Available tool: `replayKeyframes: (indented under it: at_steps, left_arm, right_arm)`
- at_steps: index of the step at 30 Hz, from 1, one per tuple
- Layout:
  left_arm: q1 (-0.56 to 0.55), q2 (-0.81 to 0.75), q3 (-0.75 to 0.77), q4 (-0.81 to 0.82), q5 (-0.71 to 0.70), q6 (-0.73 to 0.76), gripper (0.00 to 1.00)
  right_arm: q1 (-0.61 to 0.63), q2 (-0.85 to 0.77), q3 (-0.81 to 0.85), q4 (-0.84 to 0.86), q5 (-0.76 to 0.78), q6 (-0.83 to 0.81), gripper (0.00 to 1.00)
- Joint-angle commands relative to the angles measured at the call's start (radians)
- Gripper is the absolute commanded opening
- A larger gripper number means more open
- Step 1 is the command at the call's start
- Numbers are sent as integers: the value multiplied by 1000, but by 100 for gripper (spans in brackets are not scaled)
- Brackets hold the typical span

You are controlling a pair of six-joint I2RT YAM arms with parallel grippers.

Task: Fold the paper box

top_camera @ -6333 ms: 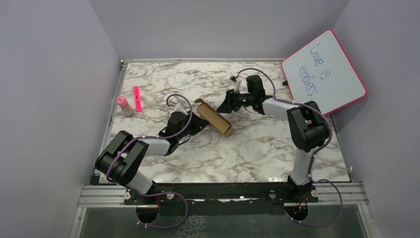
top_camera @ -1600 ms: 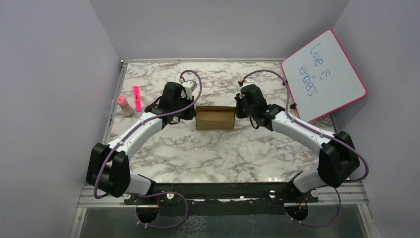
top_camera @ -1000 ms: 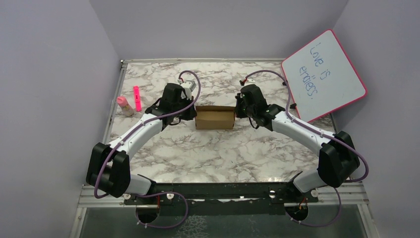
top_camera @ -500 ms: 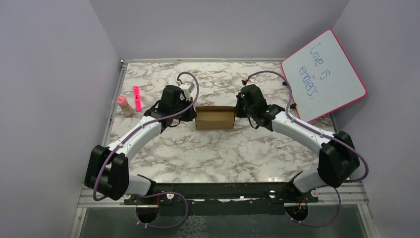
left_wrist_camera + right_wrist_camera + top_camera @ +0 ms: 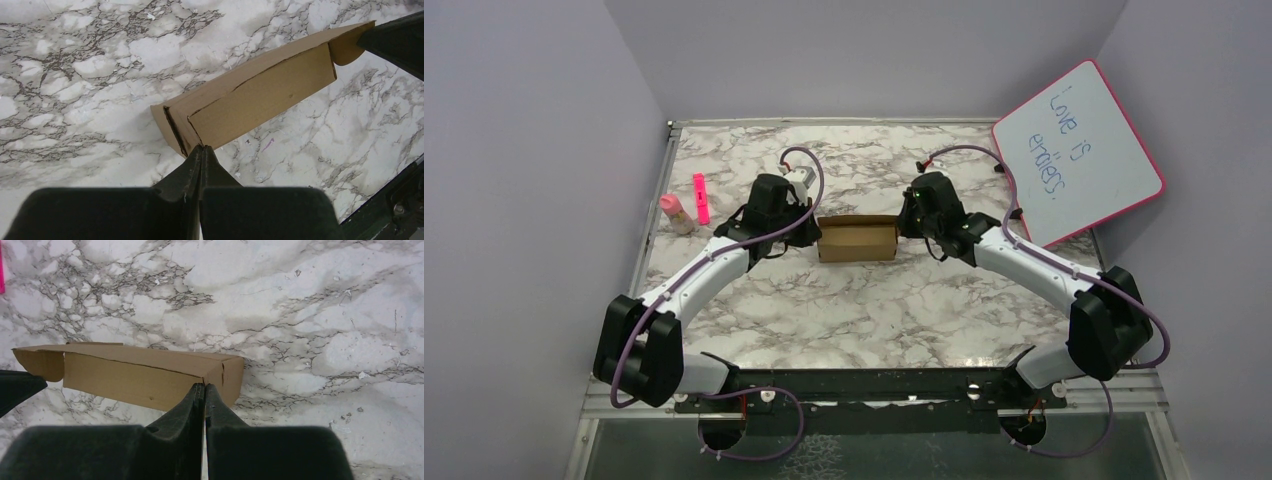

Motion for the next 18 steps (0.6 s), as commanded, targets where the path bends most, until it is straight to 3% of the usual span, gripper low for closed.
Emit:
replayKeyframes:
  at_steps: [1,8,18]
  left_arm:
    - [-2,-42,-10,27,28,-4,0]
    - [-2,-53,-14,14,5,5,0]
    - [-2,-67,-23,13,-5,5,0]
  right_arm:
    - [8,7,46,-23,-32,24,8]
    - [8,21,102,-82,-14,20,9]
    - [10,27,40,-34,18,-39,8]
